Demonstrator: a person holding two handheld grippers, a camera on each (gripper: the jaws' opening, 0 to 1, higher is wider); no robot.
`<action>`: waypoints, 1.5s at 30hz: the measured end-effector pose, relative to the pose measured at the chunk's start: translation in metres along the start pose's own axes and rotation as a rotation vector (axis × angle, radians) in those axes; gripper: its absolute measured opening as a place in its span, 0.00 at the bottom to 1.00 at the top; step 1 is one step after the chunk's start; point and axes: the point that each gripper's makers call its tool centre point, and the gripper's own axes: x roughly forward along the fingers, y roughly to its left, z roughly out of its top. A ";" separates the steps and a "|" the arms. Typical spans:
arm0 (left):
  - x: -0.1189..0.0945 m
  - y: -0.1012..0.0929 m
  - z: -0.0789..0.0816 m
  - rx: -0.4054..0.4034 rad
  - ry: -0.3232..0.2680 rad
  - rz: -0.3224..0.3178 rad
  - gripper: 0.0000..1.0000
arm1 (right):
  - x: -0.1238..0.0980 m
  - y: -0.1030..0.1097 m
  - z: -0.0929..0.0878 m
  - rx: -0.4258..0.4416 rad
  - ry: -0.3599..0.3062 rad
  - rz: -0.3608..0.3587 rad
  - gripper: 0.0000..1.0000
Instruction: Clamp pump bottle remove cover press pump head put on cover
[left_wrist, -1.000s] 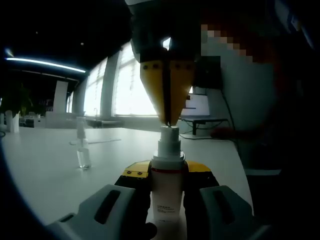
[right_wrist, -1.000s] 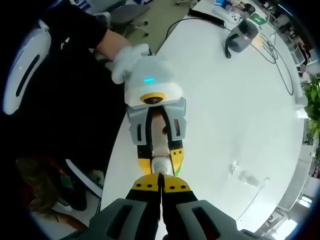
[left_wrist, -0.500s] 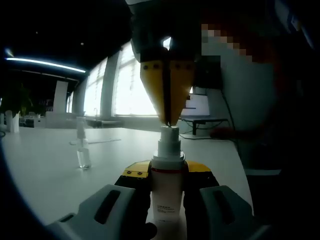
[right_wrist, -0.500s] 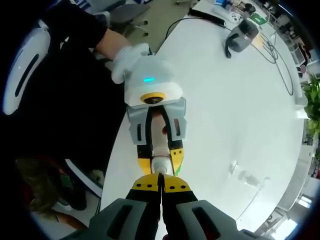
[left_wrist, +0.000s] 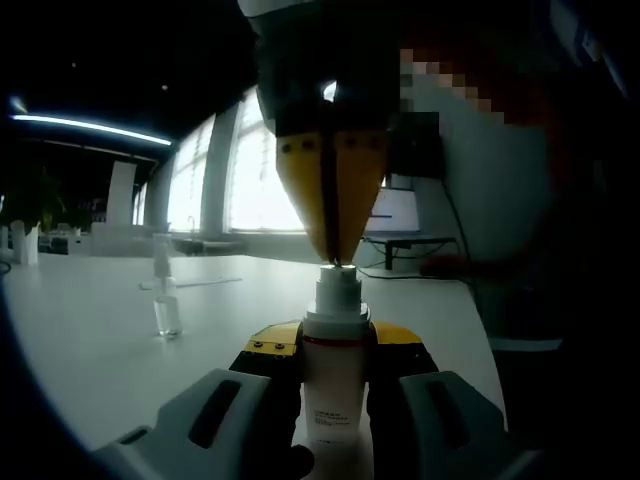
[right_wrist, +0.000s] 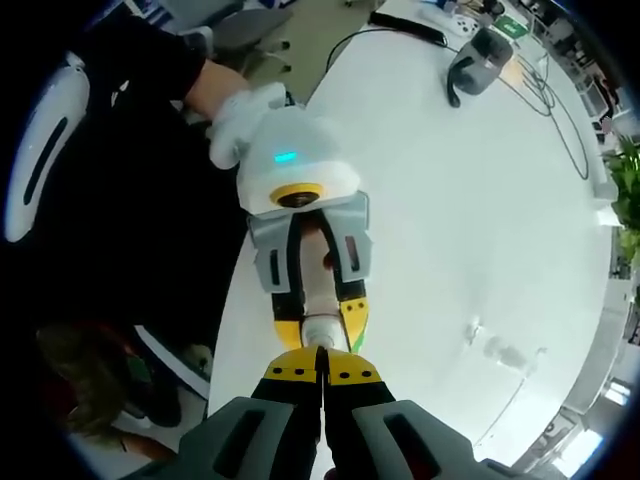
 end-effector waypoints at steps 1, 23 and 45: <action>0.000 0.000 0.000 0.000 0.000 0.000 0.15 | 0.000 0.000 0.000 0.007 -0.006 -0.001 0.00; 0.000 0.002 0.000 -0.001 0.000 0.000 0.15 | -0.007 0.001 -0.001 -0.033 -0.038 -0.034 0.00; 0.000 0.004 -0.001 -0.002 -0.001 0.004 0.15 | -0.014 -0.005 0.004 0.017 -0.190 -0.085 0.01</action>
